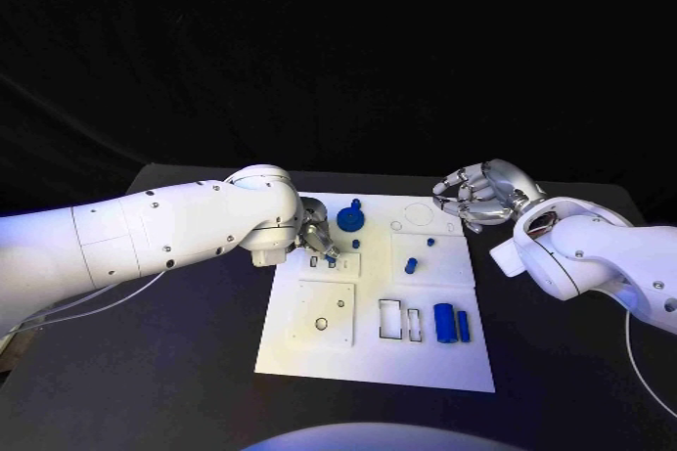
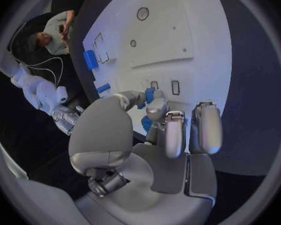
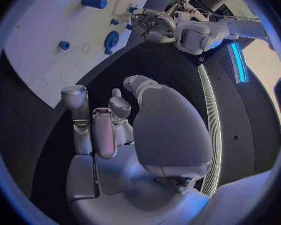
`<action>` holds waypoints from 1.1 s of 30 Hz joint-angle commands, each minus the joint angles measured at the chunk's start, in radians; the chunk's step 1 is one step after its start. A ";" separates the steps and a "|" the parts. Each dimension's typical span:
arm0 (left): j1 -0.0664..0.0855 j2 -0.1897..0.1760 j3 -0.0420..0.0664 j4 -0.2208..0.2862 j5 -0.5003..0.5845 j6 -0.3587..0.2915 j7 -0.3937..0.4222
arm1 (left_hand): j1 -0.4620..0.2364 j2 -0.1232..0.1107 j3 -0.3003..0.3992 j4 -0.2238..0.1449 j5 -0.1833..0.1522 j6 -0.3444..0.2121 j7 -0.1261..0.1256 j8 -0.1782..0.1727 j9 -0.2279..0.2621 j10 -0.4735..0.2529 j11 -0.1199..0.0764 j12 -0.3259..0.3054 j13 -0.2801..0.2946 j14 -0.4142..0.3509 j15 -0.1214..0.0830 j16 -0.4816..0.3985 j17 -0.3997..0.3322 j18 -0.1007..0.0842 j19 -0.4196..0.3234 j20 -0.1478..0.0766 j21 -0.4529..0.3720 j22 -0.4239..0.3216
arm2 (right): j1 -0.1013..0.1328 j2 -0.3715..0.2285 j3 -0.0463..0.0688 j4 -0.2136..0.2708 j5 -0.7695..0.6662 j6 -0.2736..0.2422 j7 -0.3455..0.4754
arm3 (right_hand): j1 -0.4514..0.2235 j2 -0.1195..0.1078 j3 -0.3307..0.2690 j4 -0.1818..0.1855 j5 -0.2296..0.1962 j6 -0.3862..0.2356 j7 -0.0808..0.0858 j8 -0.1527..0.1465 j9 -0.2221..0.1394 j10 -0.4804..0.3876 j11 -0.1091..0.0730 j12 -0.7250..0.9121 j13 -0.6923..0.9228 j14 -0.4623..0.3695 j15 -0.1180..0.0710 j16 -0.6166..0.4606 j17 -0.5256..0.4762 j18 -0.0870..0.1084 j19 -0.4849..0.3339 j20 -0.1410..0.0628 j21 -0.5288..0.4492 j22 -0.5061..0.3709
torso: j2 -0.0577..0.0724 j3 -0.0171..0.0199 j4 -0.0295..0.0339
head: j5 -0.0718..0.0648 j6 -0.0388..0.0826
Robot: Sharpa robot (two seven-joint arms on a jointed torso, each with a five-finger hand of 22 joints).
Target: Assemble the parts on the task board
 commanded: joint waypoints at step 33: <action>-0.005 0.010 -0.006 -0.001 -0.029 0.068 0.002 | -0.015 0.003 0.225 -0.230 0.011 0.010 -0.003 0.004 0.000 0.002 0.000 0.000 -0.008 0.102 -0.007 0.004 0.263 -0.006 0.003 -0.003 0.004 0.062 | -0.001 0.000 0.000 0.002 -0.012 0.017 0.004 | -0.015 -0.002 0.010 0.002 0.010 -0.010 0.000 0.006 0.002 0.006 -0.001 0.005 -0.001 0.022 -0.007 -0.001 0.000 0.016 0.002 -0.001 -0.003 0.000 | -0.001 0.0008 0.0001 | -0.002 -0.012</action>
